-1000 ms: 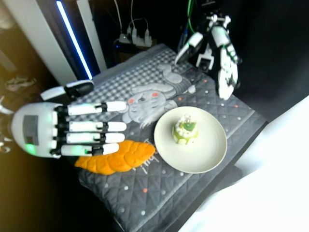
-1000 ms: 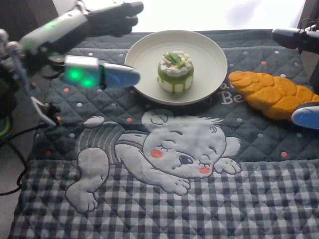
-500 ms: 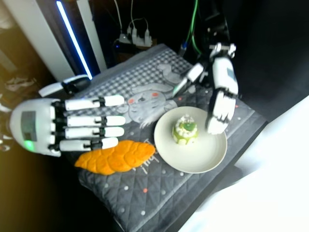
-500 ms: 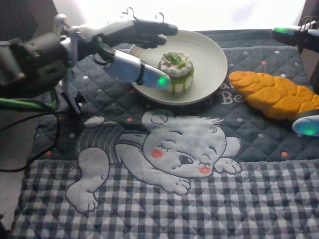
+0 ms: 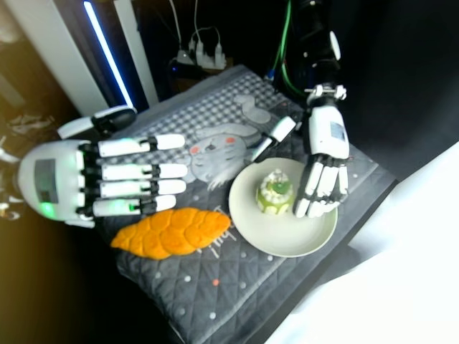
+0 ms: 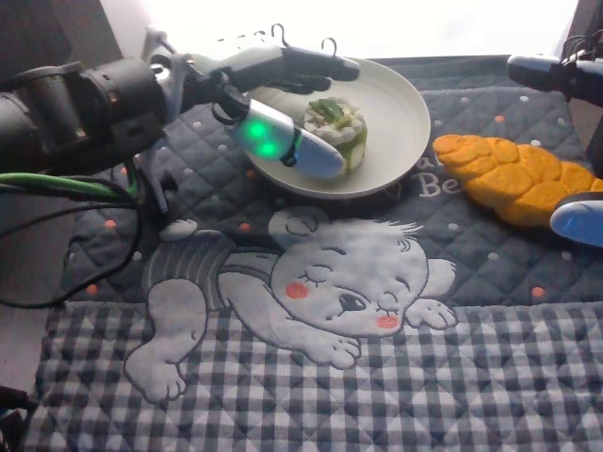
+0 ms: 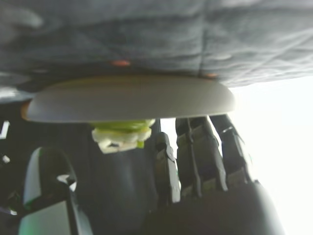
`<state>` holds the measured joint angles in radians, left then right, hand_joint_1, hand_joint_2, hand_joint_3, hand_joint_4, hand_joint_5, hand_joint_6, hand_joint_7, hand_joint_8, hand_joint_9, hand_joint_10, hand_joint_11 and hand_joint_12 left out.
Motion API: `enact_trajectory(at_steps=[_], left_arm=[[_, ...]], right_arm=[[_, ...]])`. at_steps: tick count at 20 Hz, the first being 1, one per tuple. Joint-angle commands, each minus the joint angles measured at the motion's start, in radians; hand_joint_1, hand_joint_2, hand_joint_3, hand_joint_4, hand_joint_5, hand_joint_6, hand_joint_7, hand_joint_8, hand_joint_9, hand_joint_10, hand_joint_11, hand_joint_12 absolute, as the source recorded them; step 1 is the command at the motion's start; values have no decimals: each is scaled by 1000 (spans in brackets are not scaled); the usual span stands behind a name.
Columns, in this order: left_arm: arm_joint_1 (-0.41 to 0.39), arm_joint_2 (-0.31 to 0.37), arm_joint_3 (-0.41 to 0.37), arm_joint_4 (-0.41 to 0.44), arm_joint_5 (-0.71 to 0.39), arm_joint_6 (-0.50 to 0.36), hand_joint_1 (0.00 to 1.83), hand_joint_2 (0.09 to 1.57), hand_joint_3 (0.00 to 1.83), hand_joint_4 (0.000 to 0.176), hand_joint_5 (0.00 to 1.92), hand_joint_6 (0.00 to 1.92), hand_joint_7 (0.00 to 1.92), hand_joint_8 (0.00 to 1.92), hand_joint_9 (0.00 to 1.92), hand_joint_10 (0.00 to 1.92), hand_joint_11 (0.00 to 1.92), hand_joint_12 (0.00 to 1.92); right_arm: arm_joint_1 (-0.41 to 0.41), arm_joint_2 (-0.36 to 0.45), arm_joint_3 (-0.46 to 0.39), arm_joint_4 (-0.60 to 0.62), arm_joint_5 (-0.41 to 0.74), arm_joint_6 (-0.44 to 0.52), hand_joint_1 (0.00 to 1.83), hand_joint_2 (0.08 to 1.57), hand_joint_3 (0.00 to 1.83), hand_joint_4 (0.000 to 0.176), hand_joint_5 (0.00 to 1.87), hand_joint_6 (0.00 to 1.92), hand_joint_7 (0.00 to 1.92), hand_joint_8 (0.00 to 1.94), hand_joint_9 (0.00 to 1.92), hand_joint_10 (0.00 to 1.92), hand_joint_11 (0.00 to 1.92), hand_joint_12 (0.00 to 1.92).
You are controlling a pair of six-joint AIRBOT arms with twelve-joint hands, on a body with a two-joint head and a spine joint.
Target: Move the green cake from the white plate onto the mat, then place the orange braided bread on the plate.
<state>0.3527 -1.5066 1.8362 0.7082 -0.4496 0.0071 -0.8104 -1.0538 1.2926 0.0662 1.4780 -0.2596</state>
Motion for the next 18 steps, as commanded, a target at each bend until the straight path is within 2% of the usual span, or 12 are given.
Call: enact_trajectory(at_steps=[1,6,9,10,11,12,13,14,15,16,17,18], left_arm=[[-16,0,5,-27,-79,-8,725,778,2,159,377,4,444,5,471,13,70,895],[-20,-24,6,13,-71,-8,617,813,4,115,412,3,513,7,497,3,74,869],[-20,-31,6,35,-56,-8,690,843,6,105,471,6,600,6,587,14,92,951],[-20,-35,7,41,-54,-8,832,880,5,89,618,25,818,96,792,148,154,1282],[-19,-37,7,45,-54,-8,905,967,0,66,735,18,859,327,656,856,183,1527],[-19,-40,9,50,-54,-8,953,1016,0,24,837,24,787,691,575,1244,223,1681],[-19,-42,10,52,-54,-8,1154,1176,0,0,775,880,830,1276,535,1359,231,1707],[-19,-43,12,53,-54,-8,1182,1224,1,0,727,1114,808,1443,556,1367,253,1698],[-19,-45,14,54,-56,-8,1183,1271,0,0,651,1231,759,1578,557,1468,233,1728],[-19,-45,15,54,-57,-8,1179,1288,1,0,618,1268,741,1622,552,1505,242,1742],[-20,-46,16,54,-60,-8,1176,1293,0,0,620,1275,726,1645,531,1525,264,1763],[-20,-46,16,52,-63,-9,1173,1288,0,0,629,1275,736,1615,538,1505,278,1762]], right_arm=[[6,6,0,26,128,11,473,891,4,135,399,0,444,0,440,1,93,1045],[6,5,1,26,131,11,426,935,2,109,379,0,450,1,430,0,64,1076],[6,5,0,26,135,11,416,919,0,126,383,1,455,1,438,3,77,1090],[6,4,0,26,135,11,429,919,0,116,367,0,446,0,424,1,85,1059],[6,4,0,26,136,11,438,901,0,118,375,4,457,5,432,4,101,1057],[6,3,0,26,137,11,444,897,0,121,385,7,472,9,456,14,117,1059],[6,2,0,26,137,11,463,906,0,120,390,8,467,6,454,11,103,1053],[6,2,0,25,137,11,439,911,0,130,383,3,465,4,454,10,112,1055],[6,2,0,25,138,11,456,900,0,130,378,1,472,5,456,10,116,1054],[6,2,0,25,138,11,463,882,0,151,381,0,472,1,451,4,125,1013],[6,2,1,25,139,11,469,899,8,129,375,0,471,0,445,1,129,1004],[6,2,1,25,139,11,462,906,10,130,366,0,468,0,439,0,126,1000]])
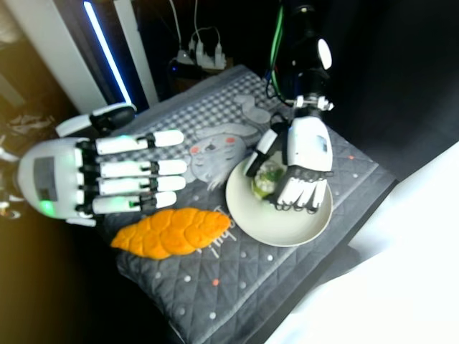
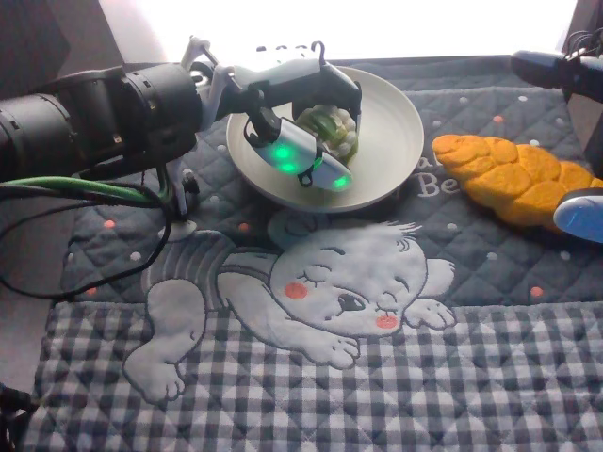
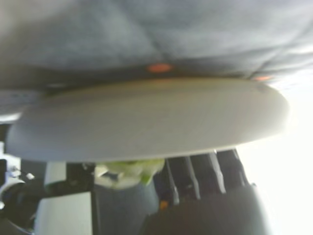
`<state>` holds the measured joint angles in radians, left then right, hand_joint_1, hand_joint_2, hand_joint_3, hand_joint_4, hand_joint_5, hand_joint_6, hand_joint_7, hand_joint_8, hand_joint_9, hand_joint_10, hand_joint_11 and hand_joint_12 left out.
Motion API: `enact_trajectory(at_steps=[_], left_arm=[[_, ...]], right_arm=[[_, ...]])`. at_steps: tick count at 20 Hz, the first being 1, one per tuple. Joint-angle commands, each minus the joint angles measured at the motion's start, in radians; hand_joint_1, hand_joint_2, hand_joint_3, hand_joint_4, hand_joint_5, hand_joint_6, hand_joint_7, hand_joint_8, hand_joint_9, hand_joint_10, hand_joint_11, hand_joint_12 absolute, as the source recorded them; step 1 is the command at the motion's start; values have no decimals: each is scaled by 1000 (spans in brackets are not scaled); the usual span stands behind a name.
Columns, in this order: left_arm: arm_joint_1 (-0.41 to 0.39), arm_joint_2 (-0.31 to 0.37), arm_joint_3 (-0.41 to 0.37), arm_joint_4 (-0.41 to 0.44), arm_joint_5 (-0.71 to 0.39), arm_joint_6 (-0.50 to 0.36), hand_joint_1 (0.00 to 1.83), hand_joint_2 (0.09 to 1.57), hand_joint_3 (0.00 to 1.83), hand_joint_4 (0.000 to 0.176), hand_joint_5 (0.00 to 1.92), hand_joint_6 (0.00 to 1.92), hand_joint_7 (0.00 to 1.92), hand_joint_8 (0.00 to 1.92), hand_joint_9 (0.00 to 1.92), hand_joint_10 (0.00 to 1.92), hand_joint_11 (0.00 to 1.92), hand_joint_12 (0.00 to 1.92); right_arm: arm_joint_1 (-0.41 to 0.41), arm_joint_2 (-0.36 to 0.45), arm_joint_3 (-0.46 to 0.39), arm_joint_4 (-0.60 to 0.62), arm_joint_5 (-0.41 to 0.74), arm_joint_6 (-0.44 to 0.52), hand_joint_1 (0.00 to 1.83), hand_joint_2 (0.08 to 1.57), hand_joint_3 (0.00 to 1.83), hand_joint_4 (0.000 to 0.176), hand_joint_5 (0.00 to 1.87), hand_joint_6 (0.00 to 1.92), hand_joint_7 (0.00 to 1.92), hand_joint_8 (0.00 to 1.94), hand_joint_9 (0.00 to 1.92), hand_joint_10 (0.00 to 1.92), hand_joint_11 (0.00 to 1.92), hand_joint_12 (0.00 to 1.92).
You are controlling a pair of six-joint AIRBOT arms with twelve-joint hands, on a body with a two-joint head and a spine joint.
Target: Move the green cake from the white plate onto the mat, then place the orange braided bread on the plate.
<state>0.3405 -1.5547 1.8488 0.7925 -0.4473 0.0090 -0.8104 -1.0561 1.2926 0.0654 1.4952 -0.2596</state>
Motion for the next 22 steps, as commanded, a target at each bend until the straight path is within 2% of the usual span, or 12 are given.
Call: enact_trajectory(at_steps=[1,3,6,7,8,14,15,16,17,18,20,22], left_arm=[[-10,2,6,-41,-74,-11,1173,1274,0,0,663,1244,748,1576,565,1438,330,1706],[-16,9,7,-64,-109,-21,1130,1285,0,0,628,1381,737,1498,619,1127,329,1475],[-16,38,-6,-108,-196,-63,1166,1235,3,0,711,1250,807,1404,740,810,487,1232],[-16,54,-22,-115,-224,-73,1311,1186,0,0,778,1112,867,1216,815,1273,540,1176],[-16,77,-50,-120,-250,-75,1343,1166,1,0,807,1068,896,1149,834,1355,563,1141],[-12,216,-243,-124,-394,-33,1371,1153,1,0,721,1107,919,1109,949,1271,542,1063],[1,247,-282,-125,-421,-32,1464,1098,1,0,732,474,903,1000,999,1154,595,1050],[18,274,-316,-125,-446,-29,1483,1087,0,0,820,175,916,958,994,1153,593,1065],[42,301,-357,-126,-468,-20,1397,1121,1,0,792,888,996,955,932,1245,532,1168],[67,323,-390,-125,-485,-8,1373,1143,2,0,757,1063,950,1033,929,1290,574,1215],[105,351,-444,-96,-504,1,1253,1201,0,0,734,1107,888,1330,777,1240,671,1459],[125,360,-480,-36,-492,0,1234,1202,0,0,744,1101,893,1349,785,1164,646,1517]], right_arm=[[6,4,1,26,122,11,453,920,14,122,357,0,448,0,439,0,131,1001],[6,4,0,26,123,11,457,945,16,115,362,2,417,0,422,0,135,992],[6,4,0,26,123,11,447,937,4,123,400,12,437,8,450,12,157,1004],[6,4,-1,26,123,11,470,917,0,123,413,14,441,8,449,10,138,1000],[6,5,-2,26,123,11,493,918,0,114,432,3,450,2,450,5,107,1050],[6,17,-10,31,122,11,524,839,0,121,479,2,560,5,500,10,89,1144],[6,17,-10,34,123,11,526,853,4,108,455,0,557,1,485,2,62,1149],[6,17,-11,38,123,11,522,869,2,101,437,0,546,0,468,0,26,1183],[6,17,-12,42,123,11,505,893,1,82,442,0,551,1,470,1,10,1253],[6,17,-13,44,123,11,495,900,1,77,443,0,556,1,471,1,1,1296],[6,18,-14,48,123,11,495,899,0,92,445,2,521,0,425,0,0,1229],[6,19,-15,51,123,11,502,891,0,97,452,4,518,0,417,0,0,1218]])
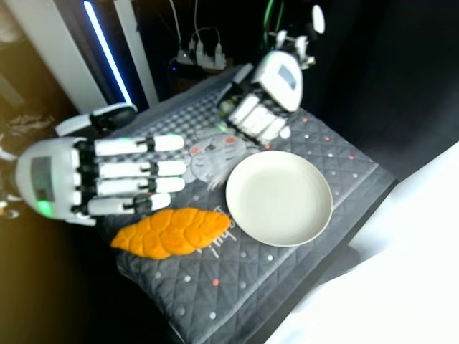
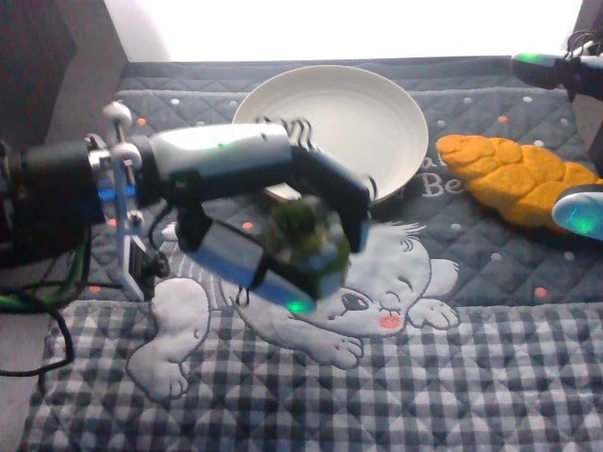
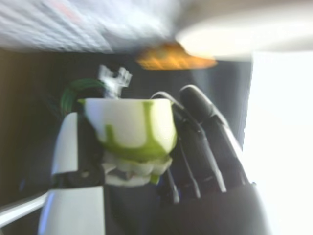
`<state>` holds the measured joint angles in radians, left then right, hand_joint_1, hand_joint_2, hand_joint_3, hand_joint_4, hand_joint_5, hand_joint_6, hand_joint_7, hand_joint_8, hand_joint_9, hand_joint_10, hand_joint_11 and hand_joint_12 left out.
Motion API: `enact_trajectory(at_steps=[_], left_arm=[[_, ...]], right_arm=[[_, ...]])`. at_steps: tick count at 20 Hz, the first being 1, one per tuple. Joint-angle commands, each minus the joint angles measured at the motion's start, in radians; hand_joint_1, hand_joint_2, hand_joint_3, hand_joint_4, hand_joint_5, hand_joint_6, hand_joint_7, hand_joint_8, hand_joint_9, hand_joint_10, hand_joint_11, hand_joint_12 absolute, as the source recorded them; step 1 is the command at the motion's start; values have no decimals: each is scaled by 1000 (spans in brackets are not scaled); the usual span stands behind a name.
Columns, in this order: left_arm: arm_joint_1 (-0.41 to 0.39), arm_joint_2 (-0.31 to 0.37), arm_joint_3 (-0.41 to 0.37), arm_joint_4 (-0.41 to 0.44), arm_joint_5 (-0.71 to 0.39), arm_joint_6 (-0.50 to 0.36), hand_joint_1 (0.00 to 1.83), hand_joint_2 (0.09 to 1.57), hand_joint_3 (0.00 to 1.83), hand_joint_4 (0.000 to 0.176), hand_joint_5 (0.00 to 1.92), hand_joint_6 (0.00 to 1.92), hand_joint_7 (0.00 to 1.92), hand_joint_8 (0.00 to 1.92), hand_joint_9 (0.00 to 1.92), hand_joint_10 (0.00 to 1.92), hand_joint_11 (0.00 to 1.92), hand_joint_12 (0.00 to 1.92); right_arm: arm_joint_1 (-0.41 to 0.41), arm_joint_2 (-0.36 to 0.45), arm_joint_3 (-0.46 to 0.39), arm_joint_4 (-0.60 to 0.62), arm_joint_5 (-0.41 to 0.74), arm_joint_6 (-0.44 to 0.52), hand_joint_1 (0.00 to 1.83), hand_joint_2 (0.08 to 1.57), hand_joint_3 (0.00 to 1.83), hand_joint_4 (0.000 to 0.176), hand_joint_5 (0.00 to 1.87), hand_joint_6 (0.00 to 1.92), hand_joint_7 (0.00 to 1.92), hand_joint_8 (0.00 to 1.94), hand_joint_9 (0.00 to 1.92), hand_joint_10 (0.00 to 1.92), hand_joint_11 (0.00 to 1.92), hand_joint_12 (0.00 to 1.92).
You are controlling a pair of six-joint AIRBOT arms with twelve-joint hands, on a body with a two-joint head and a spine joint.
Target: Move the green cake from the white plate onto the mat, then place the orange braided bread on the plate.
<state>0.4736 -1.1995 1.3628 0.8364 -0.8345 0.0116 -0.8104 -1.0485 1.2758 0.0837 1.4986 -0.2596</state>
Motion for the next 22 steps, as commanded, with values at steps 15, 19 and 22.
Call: enact_trajectory(at_steps=[15,19,22], left_arm=[[26,-71,7,81,-50,-89,1211,1198,0,0,712,1219,934,1228,914,816,618,1394],[23,-85,8,104,-47,-99,1221,1180,0,0,741,1179,966,1175,932,654,608,1262],[23,-84,7,106,-44,-100,1020,1106,0,0,713,485,938,543,946,403,563,1175]], right_arm=[[6,12,-4,38,120,11,515,920,2,67,470,0,519,1,398,2,0,1163],[6,12,-3,38,120,11,520,909,0,81,473,2,531,5,394,5,0,1144],[6,12,-3,39,120,11,510,918,2,68,470,0,521,0,395,5,0,1147]])
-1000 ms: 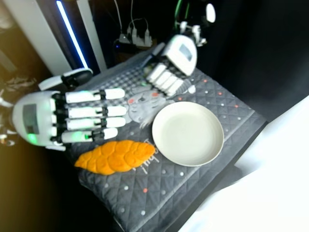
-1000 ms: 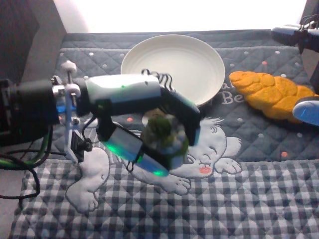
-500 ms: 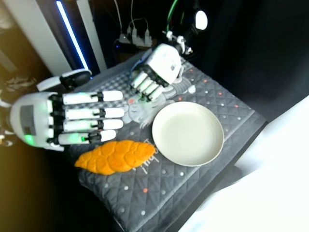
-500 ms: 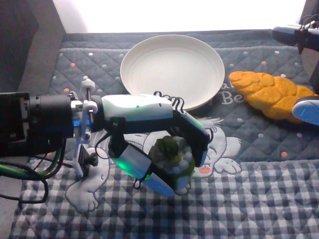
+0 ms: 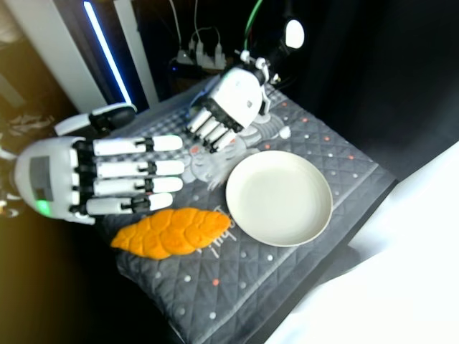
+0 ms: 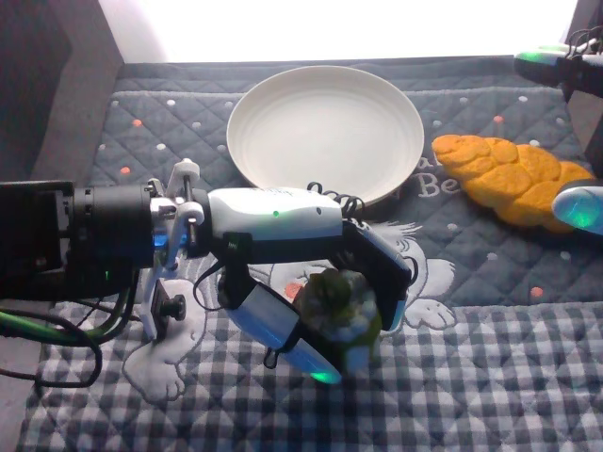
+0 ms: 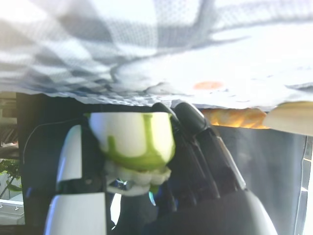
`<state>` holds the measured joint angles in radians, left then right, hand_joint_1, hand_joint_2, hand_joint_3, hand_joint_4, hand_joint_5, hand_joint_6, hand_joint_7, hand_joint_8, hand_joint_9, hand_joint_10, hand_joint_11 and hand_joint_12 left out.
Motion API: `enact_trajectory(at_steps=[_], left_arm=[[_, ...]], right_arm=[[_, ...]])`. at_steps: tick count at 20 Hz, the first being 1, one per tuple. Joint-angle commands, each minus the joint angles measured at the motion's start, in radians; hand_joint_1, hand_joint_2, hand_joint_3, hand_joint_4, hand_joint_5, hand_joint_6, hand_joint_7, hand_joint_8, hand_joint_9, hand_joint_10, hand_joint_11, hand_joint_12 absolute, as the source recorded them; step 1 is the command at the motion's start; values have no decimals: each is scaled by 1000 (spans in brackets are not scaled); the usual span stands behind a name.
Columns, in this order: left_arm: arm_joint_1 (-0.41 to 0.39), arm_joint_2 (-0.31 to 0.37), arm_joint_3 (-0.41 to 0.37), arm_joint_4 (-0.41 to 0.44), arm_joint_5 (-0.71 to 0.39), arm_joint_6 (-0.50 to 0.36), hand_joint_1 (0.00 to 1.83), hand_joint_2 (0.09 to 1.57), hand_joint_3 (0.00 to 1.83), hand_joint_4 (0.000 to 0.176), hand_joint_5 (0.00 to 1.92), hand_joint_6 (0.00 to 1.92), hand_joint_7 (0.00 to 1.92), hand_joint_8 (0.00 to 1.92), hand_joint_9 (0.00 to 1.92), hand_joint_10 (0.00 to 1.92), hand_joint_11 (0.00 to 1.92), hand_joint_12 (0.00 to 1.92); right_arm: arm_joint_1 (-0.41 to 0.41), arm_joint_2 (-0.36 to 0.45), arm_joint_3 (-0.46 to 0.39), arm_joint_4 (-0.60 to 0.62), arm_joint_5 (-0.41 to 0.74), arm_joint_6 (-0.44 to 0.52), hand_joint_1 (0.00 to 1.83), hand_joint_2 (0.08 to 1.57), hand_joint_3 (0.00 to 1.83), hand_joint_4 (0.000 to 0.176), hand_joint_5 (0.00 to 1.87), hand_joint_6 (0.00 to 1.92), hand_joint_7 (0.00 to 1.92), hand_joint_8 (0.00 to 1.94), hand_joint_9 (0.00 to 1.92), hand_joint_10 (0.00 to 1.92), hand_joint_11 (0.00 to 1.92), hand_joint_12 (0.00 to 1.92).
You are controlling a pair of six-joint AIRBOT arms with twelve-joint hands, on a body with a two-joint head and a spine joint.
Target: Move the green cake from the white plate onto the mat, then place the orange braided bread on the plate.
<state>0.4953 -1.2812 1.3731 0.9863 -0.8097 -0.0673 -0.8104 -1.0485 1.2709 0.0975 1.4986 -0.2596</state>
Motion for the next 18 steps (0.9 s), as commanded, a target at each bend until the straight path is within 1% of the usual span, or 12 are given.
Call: enact_trajectory(at_steps=[1,3,5,6,7,10,11,14,15,16,17,18], left_arm=[[1,-2,-4,-41,-67,-21,1020,1106,0,0,713,485,938,543,946,403,563,1175],[1,-2,-5,-41,-66,-21,980,948,0,0,678,9,849,10,820,41,351,954],[2,-1,-8,-41,-68,-21,904,936,4,50,605,0,725,0,672,1,263,861],[2,0,-10,-42,-69,-21,904,936,4,50,605,0,725,0,672,1,263,861],[4,2,-11,-45,-72,-20,763,975,0,80,546,0,609,0,533,0,172,786],[6,26,-25,-68,-84,-11,764,901,0,77,541,0,573,0,529,1,146,797],[6,39,-33,-81,-86,1,785,854,1,71,599,0,622,0,575,6,141,921],[5,85,-60,-126,-98,34,757,865,0,94,528,0,614,0,566,0,76,1005],[4,99,-64,-137,-107,35,729,853,0,115,506,1,570,0,533,0,14,1024],[4,113,-68,-155,-116,42,747,846,0,84,518,1,537,0,509,0,2,1066],[4,132,-75,-180,-122,59,779,834,0,64,521,0,546,1,518,3,20,1126],[8,152,-82,-214,-127,91,797,815,0,25,562,3,592,5,563,12,61,1211]], right_arm=[[6,12,2,26,120,11,510,918,2,68,470,0,521,0,395,5,0,1147],[6,12,2,27,120,11,514,886,0,75,479,3,527,3,407,8,0,1151],[6,12,2,27,119,11,534,856,0,96,484,2,531,1,406,4,0,1090],[6,12,2,26,119,11,534,856,0,96,484,2,531,1,406,4,0,1090],[6,12,1,26,118,11,506,850,0,97,482,0,527,0,413,4,0,1106],[6,20,3,25,102,11,581,789,0,117,472,0,485,0,371,0,0,1039],[6,23,4,25,93,11,620,697,0,173,422,1,435,2,313,2,0,867],[6,32,15,16,46,11,732,665,0,155,388,0,382,0,297,0,0,792],[6,34,18,14,28,11,829,696,4,88,368,2,357,1,302,2,0,892],[6,34,24,12,15,11,814,721,6,71,373,1,352,0,310,3,0,963],[6,34,30,12,-3,11,792,737,6,74,370,0,340,0,303,0,0,955],[7,34,36,13,-19,11,763,739,2,81,349,0,338,0,311,2,0,991]])
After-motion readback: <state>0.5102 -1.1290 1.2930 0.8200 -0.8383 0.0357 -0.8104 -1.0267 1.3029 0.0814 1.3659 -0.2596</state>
